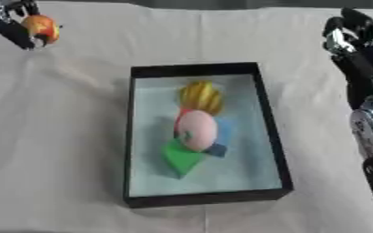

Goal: Pick up objects on the table and place them in the box.

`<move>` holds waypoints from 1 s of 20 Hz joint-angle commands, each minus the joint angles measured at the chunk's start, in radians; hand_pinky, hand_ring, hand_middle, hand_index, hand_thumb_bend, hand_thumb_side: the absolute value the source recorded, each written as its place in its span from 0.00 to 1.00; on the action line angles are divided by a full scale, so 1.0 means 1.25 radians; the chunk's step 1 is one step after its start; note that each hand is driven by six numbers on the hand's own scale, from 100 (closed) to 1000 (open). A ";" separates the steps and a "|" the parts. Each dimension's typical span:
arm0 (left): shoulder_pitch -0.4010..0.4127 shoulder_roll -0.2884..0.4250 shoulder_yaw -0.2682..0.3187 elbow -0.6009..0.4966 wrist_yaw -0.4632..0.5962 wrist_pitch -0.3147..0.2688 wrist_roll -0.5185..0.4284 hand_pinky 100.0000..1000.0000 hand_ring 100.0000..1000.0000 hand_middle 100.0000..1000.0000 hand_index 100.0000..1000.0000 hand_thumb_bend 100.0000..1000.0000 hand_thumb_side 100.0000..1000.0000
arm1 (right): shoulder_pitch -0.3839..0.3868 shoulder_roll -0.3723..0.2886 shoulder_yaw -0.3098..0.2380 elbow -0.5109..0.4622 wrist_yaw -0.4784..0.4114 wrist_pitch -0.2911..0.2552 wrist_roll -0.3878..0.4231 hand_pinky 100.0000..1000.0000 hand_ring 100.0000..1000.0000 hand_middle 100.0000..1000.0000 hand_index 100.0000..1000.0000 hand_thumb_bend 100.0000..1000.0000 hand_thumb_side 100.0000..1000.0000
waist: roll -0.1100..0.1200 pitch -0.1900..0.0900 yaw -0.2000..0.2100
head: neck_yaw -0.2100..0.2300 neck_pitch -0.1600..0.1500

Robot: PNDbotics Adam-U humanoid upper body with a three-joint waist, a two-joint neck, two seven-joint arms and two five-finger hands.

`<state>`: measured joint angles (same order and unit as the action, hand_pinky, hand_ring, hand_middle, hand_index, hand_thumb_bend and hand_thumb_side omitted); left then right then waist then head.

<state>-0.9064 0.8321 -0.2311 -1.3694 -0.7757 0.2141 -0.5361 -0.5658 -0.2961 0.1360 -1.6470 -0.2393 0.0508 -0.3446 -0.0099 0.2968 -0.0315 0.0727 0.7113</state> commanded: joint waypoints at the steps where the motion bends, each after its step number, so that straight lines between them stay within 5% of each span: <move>1: 0.015 0.073 -0.015 -0.220 0.069 0.016 -0.014 0.67 0.73 0.66 0.54 0.15 0.00 | -0.009 -0.019 -0.004 -0.019 0.005 -0.003 0.001 0.78 0.75 0.74 0.81 0.14 0.22 | 0.005 -0.023 0.001 | 0.001 0.001; 4: 0.050 0.106 -0.038 -0.427 0.181 0.041 -0.053 0.67 0.72 0.65 0.53 0.10 0.00 | -0.008 -0.021 -0.003 -0.019 0.006 -0.003 0.002 0.78 0.75 0.74 0.81 0.14 0.22 | 0.007 -0.024 0.002 | 0.007 0.001; 6: 0.045 0.103 -0.070 -0.486 0.255 0.017 -0.067 0.66 0.71 0.65 0.53 0.09 0.00 | -0.008 -0.020 -0.003 -0.019 0.006 -0.003 0.002 0.78 0.75 0.74 0.81 0.14 0.22 | 0.008 -0.027 0.001 | 0.011 0.004; 10: 0.024 0.075 -0.149 -0.503 0.321 -0.051 -0.085 0.65 0.70 0.64 0.53 0.06 0.02 | -0.008 -0.020 -0.002 -0.019 0.007 -0.003 0.004 0.78 0.75 0.74 0.81 0.14 0.22 | 0.010 -0.031 0.001 | 0.014 0.006; 15: 0.029 0.048 -0.232 -0.504 0.297 -0.027 -0.113 0.66 0.70 0.64 0.54 0.06 0.05 | -0.009 -0.019 0.001 -0.020 0.006 -0.004 0.005 0.78 0.75 0.74 0.81 0.14 0.22 | 0.012 -0.033 -0.002 | 0.017 0.003; 20: 0.029 0.020 -0.261 -0.505 0.262 0.004 -0.120 0.65 0.69 0.63 0.54 0.04 0.06 | -0.008 -0.018 0.002 -0.020 0.006 -0.005 0.006 0.78 0.75 0.74 0.81 0.14 0.22 | 0.011 -0.032 -0.002 | 0.021 0.006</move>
<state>-0.8556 0.8506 -0.5598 -1.9858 -0.4364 0.2078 -0.6868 -0.5629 -0.2974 0.1421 -1.6470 -0.2343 0.0475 -0.3385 0.0033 0.2819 -0.0340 0.0951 0.7194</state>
